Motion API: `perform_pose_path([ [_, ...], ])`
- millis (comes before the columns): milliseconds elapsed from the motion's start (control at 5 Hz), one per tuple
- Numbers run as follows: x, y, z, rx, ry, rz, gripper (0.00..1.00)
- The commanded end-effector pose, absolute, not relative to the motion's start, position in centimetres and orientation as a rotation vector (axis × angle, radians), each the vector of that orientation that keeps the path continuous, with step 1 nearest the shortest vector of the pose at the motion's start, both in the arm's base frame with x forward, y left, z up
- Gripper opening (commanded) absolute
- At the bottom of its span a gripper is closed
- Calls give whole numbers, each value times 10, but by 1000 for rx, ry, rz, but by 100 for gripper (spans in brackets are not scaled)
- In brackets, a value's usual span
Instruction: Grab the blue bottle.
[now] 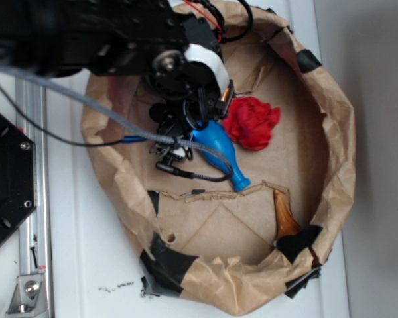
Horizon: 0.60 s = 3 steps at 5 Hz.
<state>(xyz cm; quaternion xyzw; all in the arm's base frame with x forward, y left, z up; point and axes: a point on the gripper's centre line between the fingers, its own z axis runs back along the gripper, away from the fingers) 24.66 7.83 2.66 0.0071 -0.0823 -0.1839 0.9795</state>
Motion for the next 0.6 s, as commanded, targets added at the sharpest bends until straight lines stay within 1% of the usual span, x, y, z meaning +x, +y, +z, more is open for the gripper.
perform_pose_path([
  [0, 274, 87, 25, 92, -187, -515, 0],
  [200, 277, 69, 68, 52, -359, -500, 0],
  [400, 285, 46, 117, -55, -451, -524, 0],
])
